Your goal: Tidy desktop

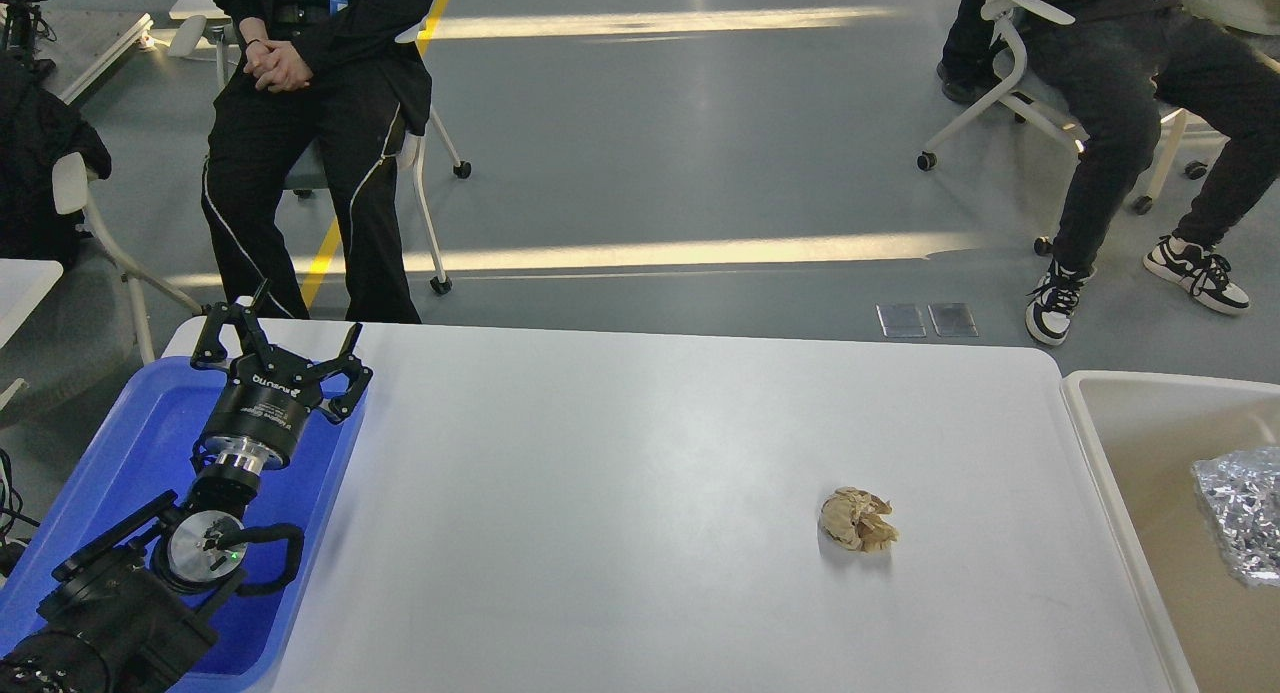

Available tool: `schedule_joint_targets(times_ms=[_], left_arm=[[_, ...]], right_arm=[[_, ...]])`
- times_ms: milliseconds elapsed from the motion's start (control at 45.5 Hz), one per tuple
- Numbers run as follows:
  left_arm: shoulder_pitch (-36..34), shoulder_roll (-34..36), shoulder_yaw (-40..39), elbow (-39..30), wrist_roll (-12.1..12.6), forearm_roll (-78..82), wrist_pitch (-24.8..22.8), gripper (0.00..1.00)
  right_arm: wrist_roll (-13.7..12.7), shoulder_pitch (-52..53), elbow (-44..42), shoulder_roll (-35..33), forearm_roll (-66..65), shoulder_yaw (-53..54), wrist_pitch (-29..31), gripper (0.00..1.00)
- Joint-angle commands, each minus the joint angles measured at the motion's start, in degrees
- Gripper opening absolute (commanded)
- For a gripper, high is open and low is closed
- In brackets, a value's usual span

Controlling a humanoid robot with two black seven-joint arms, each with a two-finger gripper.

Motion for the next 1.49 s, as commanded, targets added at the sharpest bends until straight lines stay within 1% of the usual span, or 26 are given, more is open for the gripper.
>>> schedule_joint_targets(times_ms=[0, 22, 44, 66, 88, 440, 659, 769, 923, 989, 1099, 1165, 1231, 1297, 1363, 1407, 1473], left_arm=[[0.0, 0.0, 0.0, 0.0, 0.0, 0.0, 0.0, 1.0], [0.0, 0.0, 0.0, 0.1, 0.0, -0.1, 0.0, 1.0], [0.0, 0.0, 0.0, 0.1, 0.0, -0.1, 0.0, 1.0], [0.0, 0.0, 0.0, 0.1, 0.0, 0.0, 0.0, 1.0], [0.0, 0.0, 0.0, 0.1, 0.0, 0.0, 0.0, 1.0], [0.0, 0.0, 0.0, 0.1, 0.0, 0.0, 0.0, 1.0], [0.0, 0.0, 0.0, 0.0, 0.0, 0.0, 0.0, 1.0], [0.0, 0.0, 0.0, 0.0, 0.0, 0.0, 0.0, 1.0], [0.0, 0.0, 0.0, 0.0, 0.0, 0.0, 0.0, 1.0], [0.0, 0.0, 0.0, 0.1, 0.0, 0.0, 0.0, 1.0], [0.0, 0.0, 0.0, 0.0, 0.0, 0.0, 0.0, 1.0], [0.0, 0.0, 0.0, 0.1, 0.0, 0.0, 0.0, 1.0], [0.0, 0.0, 0.0, 0.0, 0.0, 0.0, 0.0, 1.0], [0.0, 0.0, 0.0, 0.0, 0.0, -0.1, 0.0, 1.0], [0.0, 0.0, 0.0, 0.0, 0.0, 0.0, 0.0, 1.0], [0.0, 0.0, 0.0, 0.1, 0.0, -0.1, 0.0, 1.0], [0.0, 0.0, 0.0, 0.1, 0.0, -0.1, 0.0, 1.0]], right_arm=[[0.0, -0.2, -2.0, 1.1, 0.2, 0.9, -1.4, 0.73], [0.0, -0.2, -2.2, 1.1, 0.2, 0.9, -1.9, 0.85], [0.0, -0.3, -2.4, 1.2, 0.2, 0.9, -2.2, 0.93], [0.0, -0.3, -2.5, 1.2, 0.2, 0.9, -2.5, 0.97], [0.0, -0.3, -2.5, 1.2, 0.1, 0.8, -2.6, 0.98], [0.0, 1.6, -2.5, 0.5, 0.1, 0.9, -2.0, 1.0], [0.5, 1.6, -3.5, -0.5, 0.1, 0.2, -2.3, 1.0], [0.5, 3.4, -7.4, -1.3, 0.1, 0.2, -2.3, 1.0], [0.4, 7.9, -17.0, 0.0, 0.1, -0.2, -1.8, 1.0], [0.5, 9.1, -20.0, 0.3, 0.1, -0.3, -0.2, 1.0], [0.5, 11.7, -20.8, -0.9, 0.2, 0.2, 7.9, 1.0], [0.5, 11.8, -20.1, -2.9, 0.3, 0.9, 10.7, 1.0], [0.8, 11.8, -17.2, -4.6, 0.7, 1.0, 11.9, 1.0], [1.5, 11.8, -8.7, -8.1, 2.2, 1.4, 12.9, 1.0], [3.8, 11.8, 5.0, -15.9, 4.3, 3.9, 13.8, 1.0], [5.1, 11.6, 15.7, -21.0, 4.5, 8.1, 14.1, 1.0], [5.9, 10.4, 28.9, -24.8, 4.3, 16.6, 14.2, 1.0]])
